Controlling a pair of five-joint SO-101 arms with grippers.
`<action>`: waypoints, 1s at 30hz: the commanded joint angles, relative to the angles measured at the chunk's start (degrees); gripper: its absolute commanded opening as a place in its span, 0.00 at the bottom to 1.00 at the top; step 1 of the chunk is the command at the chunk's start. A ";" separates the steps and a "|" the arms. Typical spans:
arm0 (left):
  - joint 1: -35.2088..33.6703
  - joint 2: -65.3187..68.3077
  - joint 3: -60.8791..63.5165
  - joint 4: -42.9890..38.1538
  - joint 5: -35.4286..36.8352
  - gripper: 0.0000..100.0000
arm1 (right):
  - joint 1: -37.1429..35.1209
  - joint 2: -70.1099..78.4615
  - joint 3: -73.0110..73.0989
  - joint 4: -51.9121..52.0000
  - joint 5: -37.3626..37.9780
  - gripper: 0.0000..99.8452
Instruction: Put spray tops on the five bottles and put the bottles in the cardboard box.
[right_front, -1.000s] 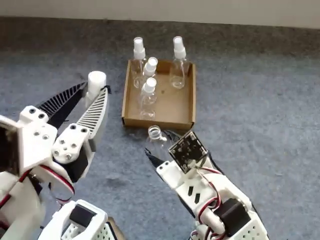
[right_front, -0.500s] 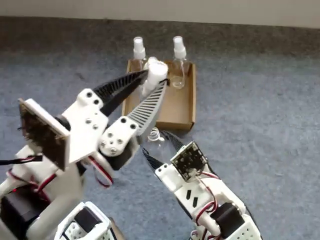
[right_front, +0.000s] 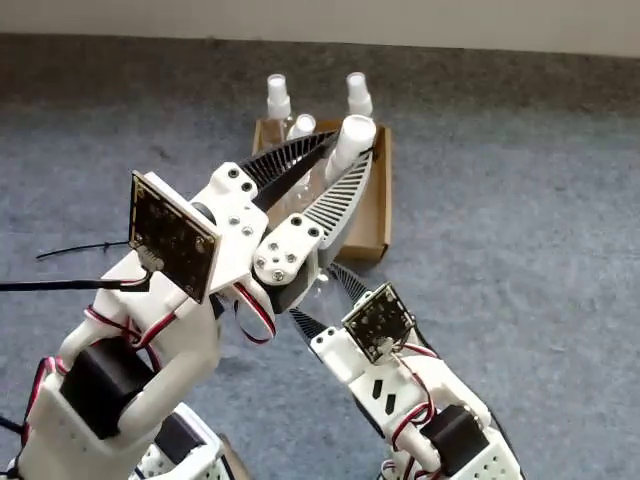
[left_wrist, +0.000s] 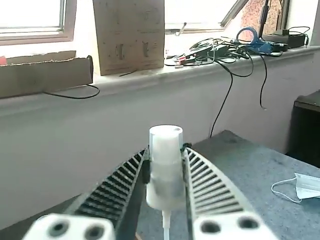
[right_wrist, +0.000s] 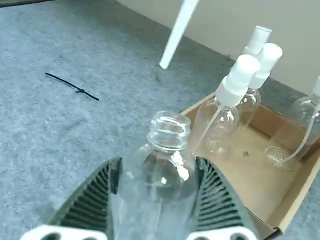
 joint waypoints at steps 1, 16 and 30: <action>1.19 -0.31 -0.04 -1.32 -0.09 0.01 | -0.22 -0.75 -1.10 -1.19 -0.62 0.00; 1.10 -0.48 10.07 -7.65 -0.09 0.01 | -0.22 -0.75 -1.01 -1.19 -0.62 0.00; 0.75 -0.66 10.15 -9.67 0.00 0.01 | -0.13 -0.75 -1.10 -1.36 -0.62 0.00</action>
